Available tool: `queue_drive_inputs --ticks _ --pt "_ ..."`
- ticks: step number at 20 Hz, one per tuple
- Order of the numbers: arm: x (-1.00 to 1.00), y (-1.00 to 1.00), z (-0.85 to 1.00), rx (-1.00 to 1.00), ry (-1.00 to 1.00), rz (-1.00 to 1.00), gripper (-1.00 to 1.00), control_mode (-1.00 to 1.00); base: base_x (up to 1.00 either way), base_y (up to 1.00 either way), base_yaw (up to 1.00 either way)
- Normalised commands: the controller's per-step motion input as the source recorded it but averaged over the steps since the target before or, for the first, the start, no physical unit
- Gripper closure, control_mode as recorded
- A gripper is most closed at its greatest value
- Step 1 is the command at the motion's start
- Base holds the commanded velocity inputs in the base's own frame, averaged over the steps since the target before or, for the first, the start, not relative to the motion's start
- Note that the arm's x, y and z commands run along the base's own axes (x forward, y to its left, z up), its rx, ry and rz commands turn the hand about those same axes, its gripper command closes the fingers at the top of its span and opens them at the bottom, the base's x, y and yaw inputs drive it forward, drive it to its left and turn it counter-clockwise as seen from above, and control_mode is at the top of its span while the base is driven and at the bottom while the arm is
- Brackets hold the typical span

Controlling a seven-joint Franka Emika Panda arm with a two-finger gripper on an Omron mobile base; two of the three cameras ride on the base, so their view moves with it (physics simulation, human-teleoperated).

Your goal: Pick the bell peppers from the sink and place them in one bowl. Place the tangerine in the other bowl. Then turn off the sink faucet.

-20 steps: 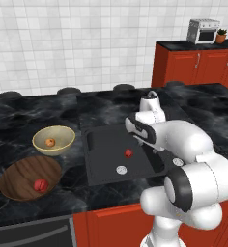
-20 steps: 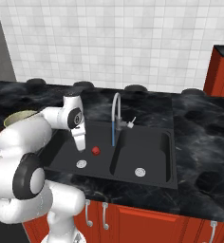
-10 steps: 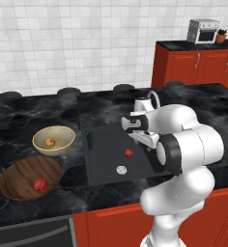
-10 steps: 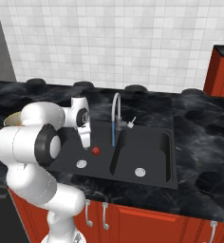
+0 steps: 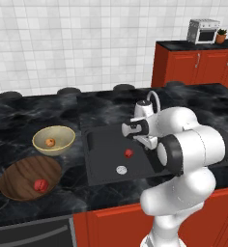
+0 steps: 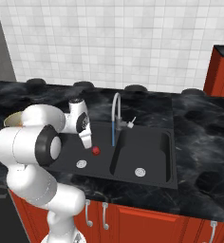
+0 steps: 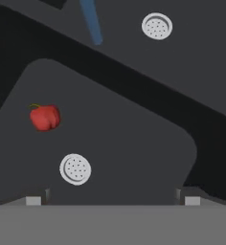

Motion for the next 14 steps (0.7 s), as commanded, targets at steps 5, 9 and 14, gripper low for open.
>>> queue_drive_inputs --ticks 5,9,14 --pt "0.06 0.00 -0.19 0.00 -0.18 0.02 -1.00 -1.00 0.00 0.00 0.00" --pt "0.21 0.00 -0.15 0.00 -0.04 0.09 -1.00 -1.00 0.00 0.00 0.00" --pt "0.24 0.00 -0.10 0.00 -0.02 0.15 -1.00 -1.00 0.00 0.00 0.00"
